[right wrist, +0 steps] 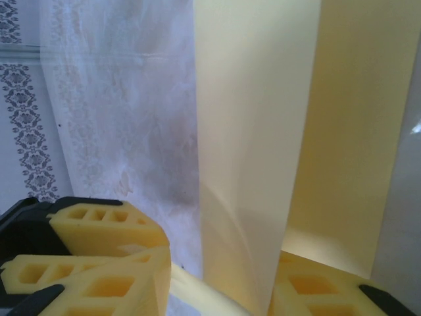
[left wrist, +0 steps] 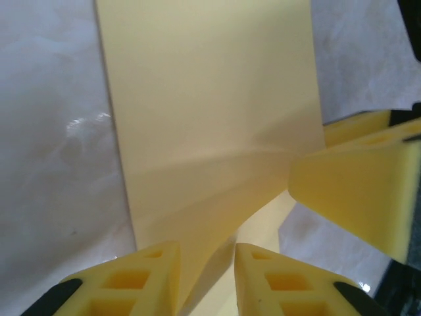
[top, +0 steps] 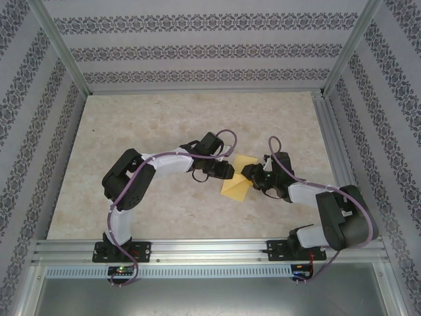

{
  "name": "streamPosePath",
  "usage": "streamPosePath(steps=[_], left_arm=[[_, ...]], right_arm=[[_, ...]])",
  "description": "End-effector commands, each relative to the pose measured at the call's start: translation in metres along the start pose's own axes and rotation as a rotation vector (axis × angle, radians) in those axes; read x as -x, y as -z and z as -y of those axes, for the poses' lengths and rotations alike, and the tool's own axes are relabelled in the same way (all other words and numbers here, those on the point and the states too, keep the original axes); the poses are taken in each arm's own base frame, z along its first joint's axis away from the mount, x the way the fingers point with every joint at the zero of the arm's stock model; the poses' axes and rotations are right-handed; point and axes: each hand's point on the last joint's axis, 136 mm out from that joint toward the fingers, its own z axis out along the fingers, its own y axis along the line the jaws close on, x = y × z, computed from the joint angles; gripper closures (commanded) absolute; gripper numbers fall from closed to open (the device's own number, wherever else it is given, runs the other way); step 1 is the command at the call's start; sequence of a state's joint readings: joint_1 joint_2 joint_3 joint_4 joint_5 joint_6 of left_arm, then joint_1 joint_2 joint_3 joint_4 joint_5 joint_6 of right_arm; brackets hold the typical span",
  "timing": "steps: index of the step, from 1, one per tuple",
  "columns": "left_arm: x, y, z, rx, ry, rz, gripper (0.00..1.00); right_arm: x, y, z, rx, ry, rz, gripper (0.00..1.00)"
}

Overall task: Fold a paper plane with a square sheet of paper (fold left side to right side)
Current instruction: Turn over the paper at the center of the table.

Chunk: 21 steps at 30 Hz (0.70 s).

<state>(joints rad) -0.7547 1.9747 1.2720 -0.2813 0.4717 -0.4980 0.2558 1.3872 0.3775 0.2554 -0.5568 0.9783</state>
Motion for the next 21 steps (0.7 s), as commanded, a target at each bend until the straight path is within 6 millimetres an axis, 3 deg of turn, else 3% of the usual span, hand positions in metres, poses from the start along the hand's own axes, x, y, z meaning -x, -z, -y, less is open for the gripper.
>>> streamPosePath(steps=[1,14,21], left_arm=[[0.009,0.015,-0.006,0.072,-0.034,0.045,0.68],[0.008,0.004,-0.011,0.073,-0.026,0.022,0.66],[0.007,-0.002,-0.014,0.075,-0.019,0.011,0.65]], right_arm=[[-0.001,-0.002,-0.008,0.023,0.017,-0.010,0.63],[-0.007,-0.006,-0.011,0.014,0.035,-0.033,0.64],[-0.006,-0.007,-0.013,0.004,0.048,-0.039,0.72]])
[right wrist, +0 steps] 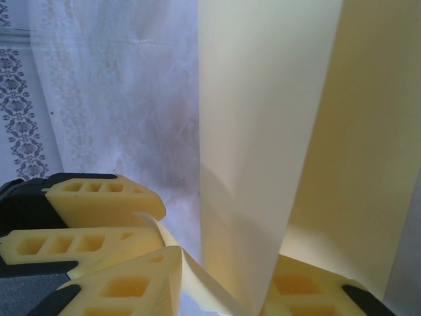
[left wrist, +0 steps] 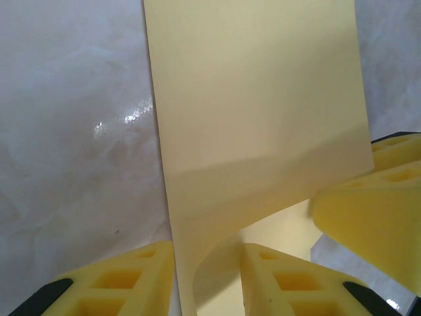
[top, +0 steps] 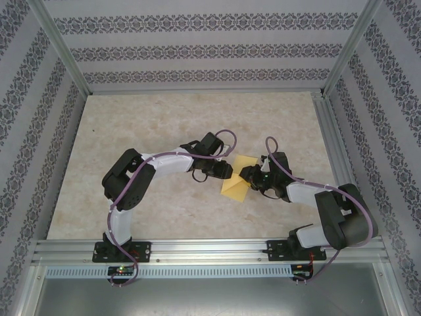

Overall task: Fold a paper plane with a square sheet of paper (fold left side to right side)
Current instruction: Turn over the paper at the center of the table.

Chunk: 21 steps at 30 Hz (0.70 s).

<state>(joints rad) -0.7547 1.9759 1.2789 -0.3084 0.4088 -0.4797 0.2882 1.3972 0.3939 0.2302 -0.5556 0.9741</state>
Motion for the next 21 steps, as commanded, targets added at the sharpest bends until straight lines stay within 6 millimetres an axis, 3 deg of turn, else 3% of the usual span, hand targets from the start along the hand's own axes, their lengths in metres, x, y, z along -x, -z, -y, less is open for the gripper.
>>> streamPosePath(steps=[1,9,12,17,21], left_arm=[[0.005,-0.004,-0.003,0.008,-0.008,-0.003,0.65],[0.007,-0.007,-0.003,0.009,-0.009,-0.007,0.65],[0.011,0.003,0.002,0.001,-0.019,0.018,0.62],[0.022,0.042,0.012,-0.010,-0.036,0.104,0.57],[0.037,0.085,0.015,-0.024,-0.030,0.207,0.46]], right_arm=[[0.002,-0.002,-0.010,0.013,0.035,-0.006,0.72],[0.003,-0.002,-0.013,0.015,0.040,-0.006,0.80],[0.002,-0.001,-0.012,0.005,0.043,-0.006,0.87],[0.004,0.003,-0.015,-0.004,0.055,0.002,1.00],[0.006,0.011,-0.018,-0.021,0.087,0.025,1.00]])
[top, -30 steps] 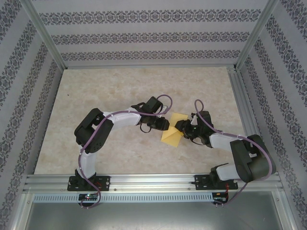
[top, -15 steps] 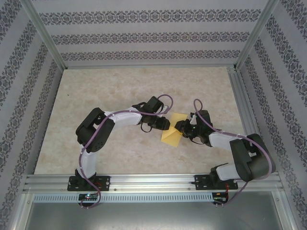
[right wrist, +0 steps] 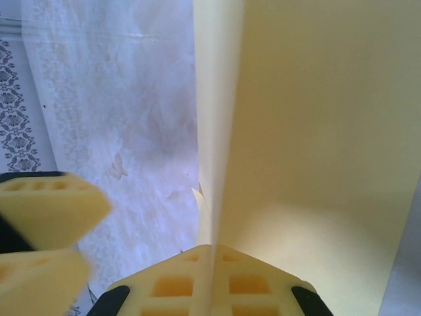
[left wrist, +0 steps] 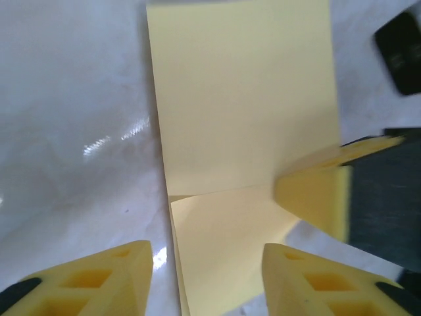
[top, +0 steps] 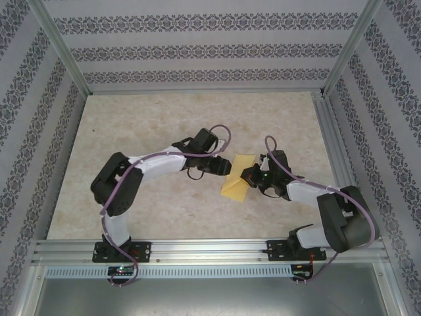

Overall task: Fold a paper plane with a square sheet of paper (fold left side to right side)
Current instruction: Turn over the paper at the center of the table.

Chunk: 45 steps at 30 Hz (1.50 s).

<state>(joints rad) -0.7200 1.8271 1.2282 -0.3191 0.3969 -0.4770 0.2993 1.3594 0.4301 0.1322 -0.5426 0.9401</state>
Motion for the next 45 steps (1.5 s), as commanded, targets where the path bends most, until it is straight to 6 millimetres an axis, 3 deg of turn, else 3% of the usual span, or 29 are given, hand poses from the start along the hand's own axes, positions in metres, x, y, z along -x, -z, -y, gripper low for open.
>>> streamPosePath(steps=[1,5,12,17,19,24,36,40,45], left_arm=[[0.029,0.048,0.008,-0.015,-0.016,0.139,0.43],[0.038,0.086,0.006,-0.030,0.005,0.233,0.29],[0.042,0.139,0.009,-0.124,0.056,0.392,0.05],[0.039,0.160,0.013,-0.237,0.097,0.431,0.00],[0.039,0.169,0.024,-0.313,0.088,0.443,0.00],[0.035,0.182,0.054,-0.482,0.039,0.433,0.01],[0.043,0.177,0.079,-0.604,0.029,0.377,0.00],[0.048,0.181,0.097,-0.705,0.012,0.369,0.00],[0.052,0.186,0.110,-0.752,-0.014,0.374,0.05]], right_arm=[[0.009,0.010,-0.011,-0.006,0.067,0.045,1.00],[0.015,0.019,-0.020,0.017,0.097,0.074,1.00],[0.031,0.043,-0.055,0.120,0.207,0.144,1.00],[0.039,0.065,-0.082,0.205,0.294,0.200,1.00],[0.039,0.073,-0.097,0.265,0.333,0.216,1.00],[0.036,0.091,-0.136,0.424,0.397,0.223,1.00],[0.024,0.141,-0.221,0.703,0.510,0.239,1.00],[0.016,0.148,-0.243,0.778,0.532,0.219,1.00],[0.010,0.142,-0.254,0.798,0.541,0.189,1.00]])
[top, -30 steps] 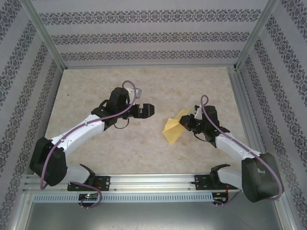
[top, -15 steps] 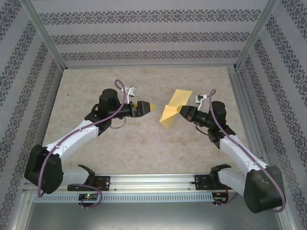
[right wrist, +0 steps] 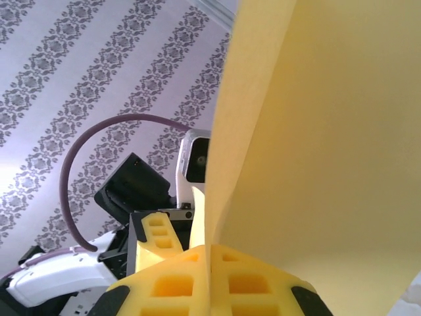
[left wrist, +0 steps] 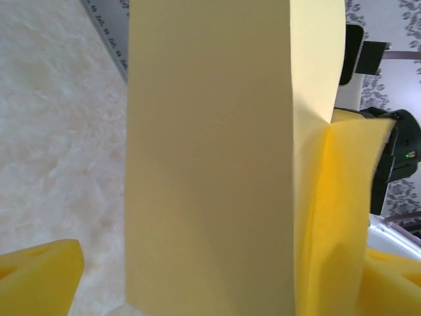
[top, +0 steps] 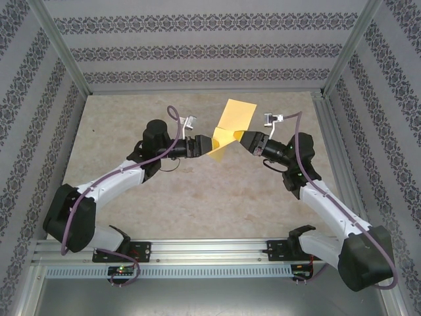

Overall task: Fold a paper plane with a square sheet of paper (fold left side to right side)
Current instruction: Turn over the paper at the center of the table.

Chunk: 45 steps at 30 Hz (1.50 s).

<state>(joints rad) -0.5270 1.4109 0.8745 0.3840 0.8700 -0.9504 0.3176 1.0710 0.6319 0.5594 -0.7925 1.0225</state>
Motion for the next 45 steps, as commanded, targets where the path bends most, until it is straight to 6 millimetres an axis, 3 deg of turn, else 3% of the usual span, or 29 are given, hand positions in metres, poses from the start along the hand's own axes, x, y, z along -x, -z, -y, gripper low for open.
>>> streamPosePath(steps=[1,18,28,33,38,45], left_arm=[[0.013,-0.003,0.043,-0.126,-0.089,0.014,0.07],[0.010,0.000,0.050,-0.126,-0.104,0.013,0.63],[0.004,0.003,0.033,-0.035,-0.092,0.006,0.87],[-0.005,0.014,-0.005,0.240,-0.124,-0.023,0.95],[-0.015,0.028,-0.025,0.437,-0.168,-0.051,1.00],[-0.025,0.073,-0.058,1.109,-0.401,-0.177,1.00]], right_arm=[[0.006,-0.007,-0.021,0.070,0.038,-0.003,1.00],[-0.003,-0.004,-0.002,0.024,0.009,-0.005,1.00],[-0.003,0.006,0.018,-0.043,-0.012,0.008,0.97],[-0.007,0.027,0.048,-0.202,-0.028,0.010,0.80],[-0.020,0.060,0.079,-0.438,-0.001,-0.023,0.70],[-0.033,0.123,0.130,-0.911,0.012,-0.073,0.67]])
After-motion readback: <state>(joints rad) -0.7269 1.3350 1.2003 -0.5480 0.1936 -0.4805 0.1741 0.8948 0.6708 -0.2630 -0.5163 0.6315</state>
